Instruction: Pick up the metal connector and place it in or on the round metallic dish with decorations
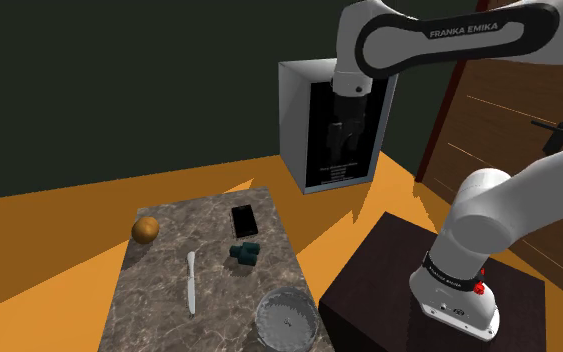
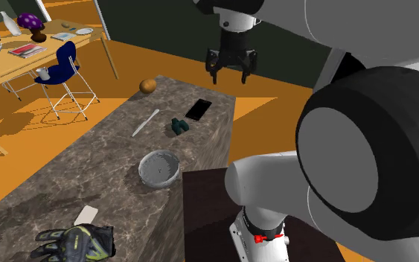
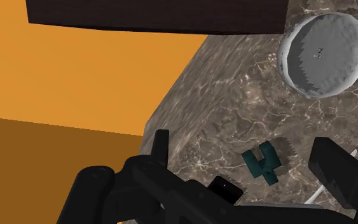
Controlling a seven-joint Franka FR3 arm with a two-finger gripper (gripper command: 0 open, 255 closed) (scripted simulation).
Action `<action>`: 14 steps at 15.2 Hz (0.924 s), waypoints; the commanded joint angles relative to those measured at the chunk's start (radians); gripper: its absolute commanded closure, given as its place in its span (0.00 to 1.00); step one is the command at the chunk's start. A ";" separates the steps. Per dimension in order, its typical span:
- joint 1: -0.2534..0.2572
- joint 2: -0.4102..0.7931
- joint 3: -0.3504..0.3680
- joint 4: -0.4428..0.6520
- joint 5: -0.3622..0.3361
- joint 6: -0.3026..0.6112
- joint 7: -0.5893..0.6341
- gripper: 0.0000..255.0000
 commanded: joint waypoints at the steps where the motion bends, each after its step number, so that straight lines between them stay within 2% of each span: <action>1: 0.003 0.041 0.034 -0.019 0.014 0.059 0.047 0.00; 8: 0.008 0.246 0.157 -0.017 0.039 0.256 0.220 0.00; 14: 0.003 0.470 0.247 0.044 0.003 0.407 0.386 0.00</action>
